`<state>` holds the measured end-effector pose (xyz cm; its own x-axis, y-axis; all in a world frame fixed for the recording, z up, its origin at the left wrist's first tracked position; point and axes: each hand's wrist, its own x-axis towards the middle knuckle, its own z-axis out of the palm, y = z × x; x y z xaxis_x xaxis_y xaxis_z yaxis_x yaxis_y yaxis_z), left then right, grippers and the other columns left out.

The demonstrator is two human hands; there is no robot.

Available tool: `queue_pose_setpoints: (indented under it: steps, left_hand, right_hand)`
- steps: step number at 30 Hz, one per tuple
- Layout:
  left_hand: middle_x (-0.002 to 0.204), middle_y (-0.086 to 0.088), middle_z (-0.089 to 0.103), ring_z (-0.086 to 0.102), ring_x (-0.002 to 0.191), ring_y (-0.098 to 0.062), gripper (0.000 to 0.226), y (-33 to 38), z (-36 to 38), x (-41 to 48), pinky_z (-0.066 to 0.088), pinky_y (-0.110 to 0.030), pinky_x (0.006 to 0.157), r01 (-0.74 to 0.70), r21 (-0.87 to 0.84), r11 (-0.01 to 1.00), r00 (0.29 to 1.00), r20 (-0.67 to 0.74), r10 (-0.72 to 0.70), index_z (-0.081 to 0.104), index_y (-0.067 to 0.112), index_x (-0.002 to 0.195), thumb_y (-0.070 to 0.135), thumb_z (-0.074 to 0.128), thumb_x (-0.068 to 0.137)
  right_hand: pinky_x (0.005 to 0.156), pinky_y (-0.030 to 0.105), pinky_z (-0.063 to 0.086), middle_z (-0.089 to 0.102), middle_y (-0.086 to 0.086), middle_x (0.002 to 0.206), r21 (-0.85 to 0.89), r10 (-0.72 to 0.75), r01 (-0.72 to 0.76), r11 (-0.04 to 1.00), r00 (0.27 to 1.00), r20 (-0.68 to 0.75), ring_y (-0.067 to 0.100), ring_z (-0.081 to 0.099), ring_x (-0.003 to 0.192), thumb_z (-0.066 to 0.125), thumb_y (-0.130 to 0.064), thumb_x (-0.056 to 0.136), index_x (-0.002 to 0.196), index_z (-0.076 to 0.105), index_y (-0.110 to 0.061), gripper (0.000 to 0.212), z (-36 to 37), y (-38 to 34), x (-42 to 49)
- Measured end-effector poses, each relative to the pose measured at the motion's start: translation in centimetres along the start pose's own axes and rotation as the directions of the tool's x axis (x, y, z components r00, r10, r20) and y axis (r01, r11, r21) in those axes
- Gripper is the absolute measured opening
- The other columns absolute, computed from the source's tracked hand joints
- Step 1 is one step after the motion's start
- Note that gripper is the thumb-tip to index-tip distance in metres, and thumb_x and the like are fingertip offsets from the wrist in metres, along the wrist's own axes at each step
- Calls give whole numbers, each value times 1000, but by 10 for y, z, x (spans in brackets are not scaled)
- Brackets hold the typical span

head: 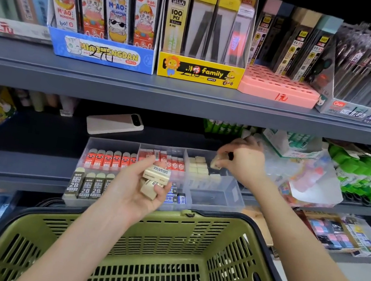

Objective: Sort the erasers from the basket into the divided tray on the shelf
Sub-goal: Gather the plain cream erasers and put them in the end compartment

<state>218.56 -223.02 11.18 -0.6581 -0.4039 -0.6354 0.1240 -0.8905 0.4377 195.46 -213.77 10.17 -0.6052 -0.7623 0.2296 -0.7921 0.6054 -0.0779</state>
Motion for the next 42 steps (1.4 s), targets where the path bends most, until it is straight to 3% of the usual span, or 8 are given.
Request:
queue_pose_setpoints:
  steps: [7, 12, 23, 28, 31, 34, 37, 42]
  left_hand:
    - [61, -16, 65, 59, 55, -24, 23, -1, 0, 0, 42, -20, 35, 27, 16, 1000, 999, 40, -27, 67, 2, 85, 24, 66, 80]
    - [61, -20, 66, 60, 62, -27, 25, -1, 4, -1, 43, -19, 36, 29, -10, 1000, 998, 51, -28, 59, 2, 94, 21, 68, 78]
    - [91, -24, 70, 69, 77, -30, 38, -8, 10, 1, 52, -21, 45, -13, -18, 1000, 989, 149, 15, 60, -1, 95, 16, 75, 65]
    - [84, -23, 65, 65, 71, -28, 28, -6, 10, 3, 54, -23, 48, -32, 24, 999, 988, 155, 28, 59, -1, 87, 8, 72, 64]
    - [99, -25, 57, 62, 82, -33, 29, -3, 7, 1, 58, -32, 56, -33, 2, 999, 980, 196, 32, 57, -3, 94, -3, 61, 64]
    - [108, -26, 54, 60, 94, -38, 44, -2, 3, 0, 59, -46, 68, -33, -22, 999, 979, 202, 37, 54, -7, 107, -9, 55, 63]
    - [107, -28, 58, 62, 99, -44, 45, -2, 1, 0, 60, -47, 63, -34, 37, 999, 976, 218, 25, 55, -7, 110, -8, 58, 65]
    - [113, -33, 62, 63, 102, -47, 43, -2, 0, 0, 58, -39, 57, -37, 65, 997, 975, 220, 22, 58, -4, 107, 6, 70, 66]
  right_hand:
    - [115, 45, 11, 66, -21, 111, 93, -82, 60, 994, 961, 264, 17, 47, 122, 53, -35, 91, 98, 70, -42, 20, 15, -1, 0]
    - [109, 38, 16, 66, -12, 116, 27, -82, 79, 997, 989, 126, 19, 46, 121, 45, -29, 96, 114, 64, -36, 28, 2, -7, -10]
    - [92, 31, 34, 67, -15, 96, 488, -263, 219, 845, 965, 23, 8, 52, 96, 59, -42, 86, 93, 74, -23, 25, -44, -73, -71]
    - [72, 16, 47, 66, -4, 81, 931, 3, -104, 350, 994, 110, 6, 60, 77, 70, -10, 81, 86, 66, -17, 10, -46, -50, -58]
    - [76, 24, 51, 67, -3, 88, 771, 201, -135, 623, 980, 9, 15, 63, 85, 68, -13, 84, 96, 68, -15, 13, -35, -21, -32]
    - [86, 32, 38, 67, -5, 97, 207, 120, -102, 973, 990, -78, 25, 54, 106, 62, -22, 84, 98, 71, -25, 17, -14, -4, -10]
    - [88, 32, 19, 69, -7, 100, -101, -4, 1, 995, 1000, -23, 24, 43, 112, 54, -30, 86, 97, 69, -35, 19, 3, -3, 3]
    - [107, 39, 7, 70, -11, 104, -42, -101, 108, 993, 986, 131, 21, 48, 112, 51, -32, 88, 102, 69, -38, 24, 24, -7, 7]
